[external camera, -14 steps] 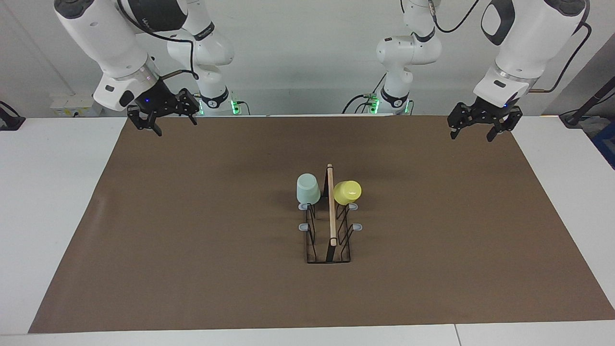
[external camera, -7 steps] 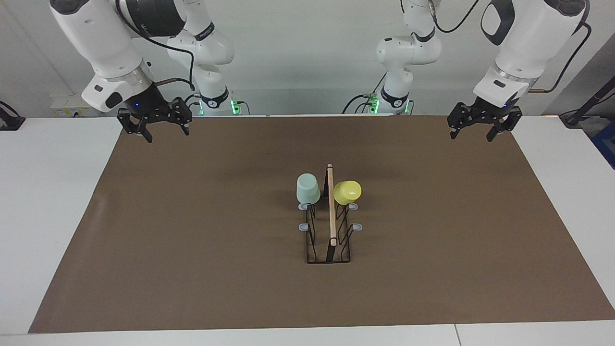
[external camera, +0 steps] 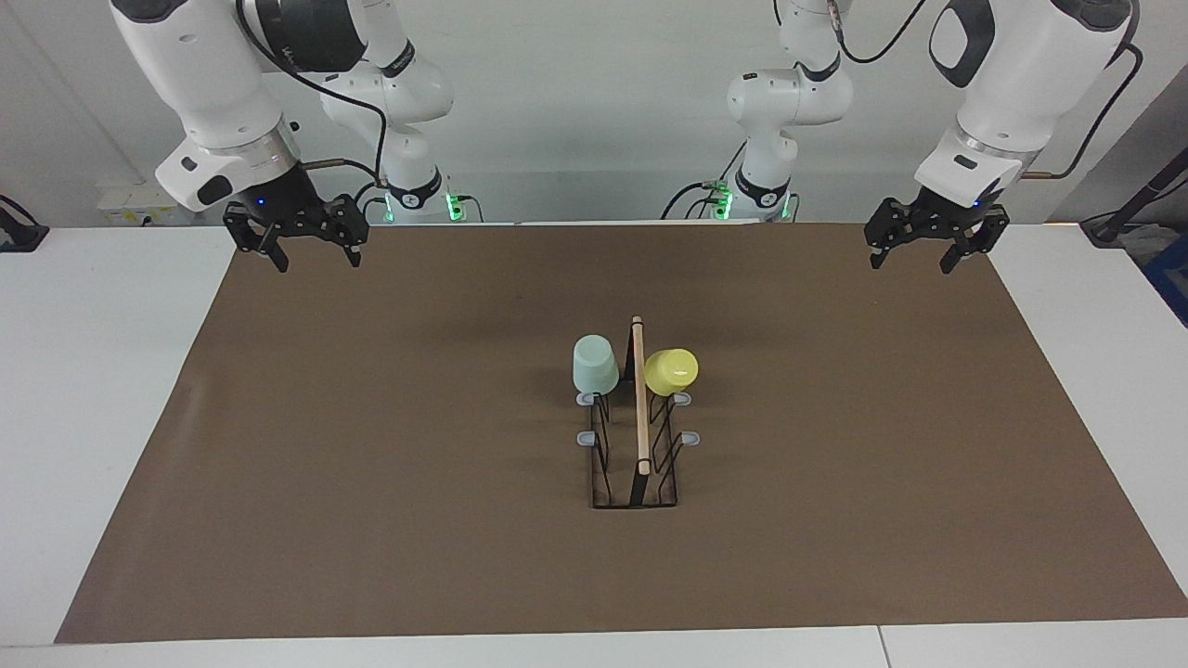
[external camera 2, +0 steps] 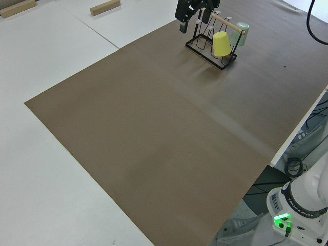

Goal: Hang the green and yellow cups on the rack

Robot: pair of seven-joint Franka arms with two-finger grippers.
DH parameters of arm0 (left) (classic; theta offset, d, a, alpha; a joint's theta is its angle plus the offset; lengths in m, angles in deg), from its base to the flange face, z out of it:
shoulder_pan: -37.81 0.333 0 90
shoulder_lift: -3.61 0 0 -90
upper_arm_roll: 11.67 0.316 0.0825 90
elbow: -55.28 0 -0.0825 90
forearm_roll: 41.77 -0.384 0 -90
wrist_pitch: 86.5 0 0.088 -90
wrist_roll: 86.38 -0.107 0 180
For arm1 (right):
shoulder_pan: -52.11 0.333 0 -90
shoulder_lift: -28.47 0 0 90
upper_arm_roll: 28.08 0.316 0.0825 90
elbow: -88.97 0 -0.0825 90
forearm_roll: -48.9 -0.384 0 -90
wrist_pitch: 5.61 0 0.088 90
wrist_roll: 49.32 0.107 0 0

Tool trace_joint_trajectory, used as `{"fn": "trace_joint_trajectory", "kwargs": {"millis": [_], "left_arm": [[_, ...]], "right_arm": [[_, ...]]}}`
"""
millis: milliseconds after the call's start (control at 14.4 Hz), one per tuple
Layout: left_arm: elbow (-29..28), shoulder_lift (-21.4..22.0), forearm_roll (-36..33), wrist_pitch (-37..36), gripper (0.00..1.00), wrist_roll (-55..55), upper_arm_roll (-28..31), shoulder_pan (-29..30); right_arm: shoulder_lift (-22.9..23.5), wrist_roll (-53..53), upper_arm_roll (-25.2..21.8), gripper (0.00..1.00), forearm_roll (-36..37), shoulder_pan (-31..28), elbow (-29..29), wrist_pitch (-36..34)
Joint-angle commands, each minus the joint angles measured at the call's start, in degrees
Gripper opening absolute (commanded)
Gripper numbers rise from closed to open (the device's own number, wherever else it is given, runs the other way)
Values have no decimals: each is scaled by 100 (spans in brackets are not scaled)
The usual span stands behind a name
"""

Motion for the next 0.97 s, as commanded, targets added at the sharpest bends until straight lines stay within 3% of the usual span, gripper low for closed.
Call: {"fn": "trace_joint_trajectory", "kwargs": {"millis": [0,278,903], "left_arm": [[-142,137,-88,29,100,37,24,-44],[-142,137,-88,12,100,37,24,-35],[-124,146,-88,100,100,63,24,-35]], "right_arm": [[55,121,-5,100,89,15,70,57],[64,324,241,100,168,-143,96,49],[266,359,197,100,195,-143,360,5]]}}
